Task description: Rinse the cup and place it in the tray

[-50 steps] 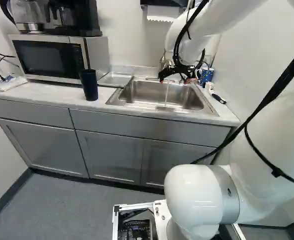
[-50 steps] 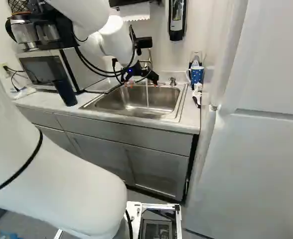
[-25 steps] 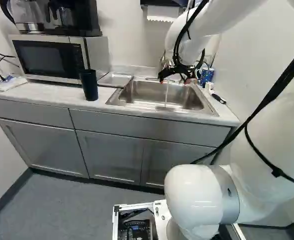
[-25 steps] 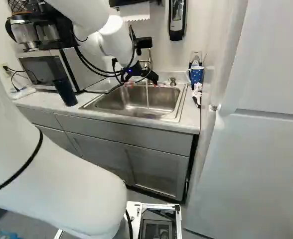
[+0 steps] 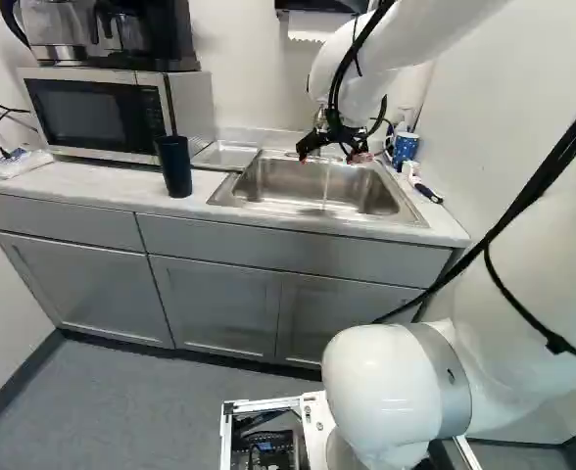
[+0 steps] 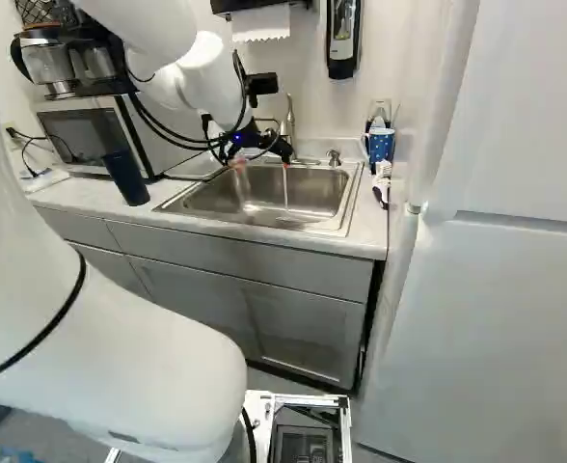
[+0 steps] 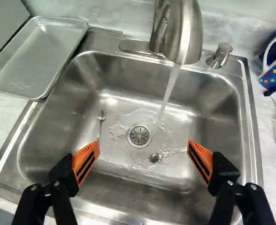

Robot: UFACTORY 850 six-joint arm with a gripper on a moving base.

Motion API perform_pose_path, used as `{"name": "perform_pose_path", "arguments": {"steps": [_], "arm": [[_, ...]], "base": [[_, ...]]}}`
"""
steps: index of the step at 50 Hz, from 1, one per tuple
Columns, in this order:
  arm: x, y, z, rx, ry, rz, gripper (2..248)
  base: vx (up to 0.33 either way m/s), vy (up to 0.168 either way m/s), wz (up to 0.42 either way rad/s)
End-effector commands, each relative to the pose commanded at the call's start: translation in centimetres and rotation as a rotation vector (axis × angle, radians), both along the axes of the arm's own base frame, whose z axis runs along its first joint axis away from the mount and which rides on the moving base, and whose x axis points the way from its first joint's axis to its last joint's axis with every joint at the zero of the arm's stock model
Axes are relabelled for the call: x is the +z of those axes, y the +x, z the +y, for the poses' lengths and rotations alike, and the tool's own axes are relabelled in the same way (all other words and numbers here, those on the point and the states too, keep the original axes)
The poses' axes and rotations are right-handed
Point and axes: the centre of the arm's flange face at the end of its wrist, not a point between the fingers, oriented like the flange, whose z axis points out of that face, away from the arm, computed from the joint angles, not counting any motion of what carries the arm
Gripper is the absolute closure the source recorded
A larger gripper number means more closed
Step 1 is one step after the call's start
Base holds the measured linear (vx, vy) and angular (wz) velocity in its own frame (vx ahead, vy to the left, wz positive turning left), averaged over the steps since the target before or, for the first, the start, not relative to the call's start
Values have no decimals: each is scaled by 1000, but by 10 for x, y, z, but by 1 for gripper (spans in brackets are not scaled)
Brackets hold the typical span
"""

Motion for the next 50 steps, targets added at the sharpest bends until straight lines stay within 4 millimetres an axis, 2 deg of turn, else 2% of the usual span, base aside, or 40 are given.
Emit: {"name": "perform_pose_path", "arguments": {"steps": [50], "arm": [[0,-5,79,187,0,0,3]], "base": [[0,0,0]]}}
